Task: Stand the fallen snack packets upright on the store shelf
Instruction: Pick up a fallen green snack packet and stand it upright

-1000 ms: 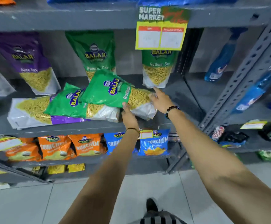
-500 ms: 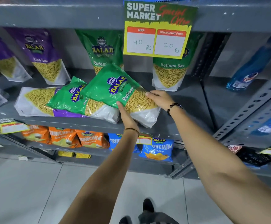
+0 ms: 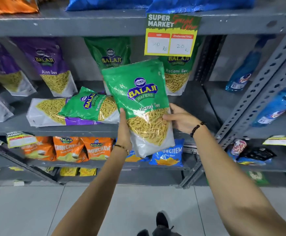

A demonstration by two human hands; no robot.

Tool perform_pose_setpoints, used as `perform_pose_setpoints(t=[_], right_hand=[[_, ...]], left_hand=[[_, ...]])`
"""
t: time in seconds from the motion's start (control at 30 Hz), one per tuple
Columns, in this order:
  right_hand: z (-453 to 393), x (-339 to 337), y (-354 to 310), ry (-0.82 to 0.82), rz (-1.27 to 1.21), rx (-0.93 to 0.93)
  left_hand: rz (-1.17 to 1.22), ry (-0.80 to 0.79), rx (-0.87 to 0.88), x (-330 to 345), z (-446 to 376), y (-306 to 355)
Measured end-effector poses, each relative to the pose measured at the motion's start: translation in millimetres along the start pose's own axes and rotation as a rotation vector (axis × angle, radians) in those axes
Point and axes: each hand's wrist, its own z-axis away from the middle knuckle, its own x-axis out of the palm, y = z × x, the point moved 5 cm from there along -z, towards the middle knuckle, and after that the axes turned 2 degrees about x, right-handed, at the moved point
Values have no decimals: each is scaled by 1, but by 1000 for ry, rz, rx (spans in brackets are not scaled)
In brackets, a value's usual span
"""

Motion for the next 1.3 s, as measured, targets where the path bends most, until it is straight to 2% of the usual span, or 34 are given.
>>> perform_pose_setpoints(t=[0.27, 0.47, 0.63, 0.8, 1.0, 1.1, 1.3], right_hand=[[59, 51, -21, -34, -4, -55], [75, 60, -31, -38, 47, -58], [68, 40, -18, 10, 35, -45], [55, -10, 3, 164, -65, -80], [45, -80, 0, 543, -139, -220], [29, -107, -7, 676, -161, -258], [4, -126, -13, 756, -225, -239]], left_hand=[[60, -282, -83, -13, 45, 22], [37, -306, -87, -21, 56, 21], [16, -307, -73, -13, 41, 12], [-33, -261, -114, 16, 5, -10], [-139, -325, -80, 85, -50, -11], [-131, -340, -61, 110, -76, -13], [-52, -288, -109, 121, -113, -28]])
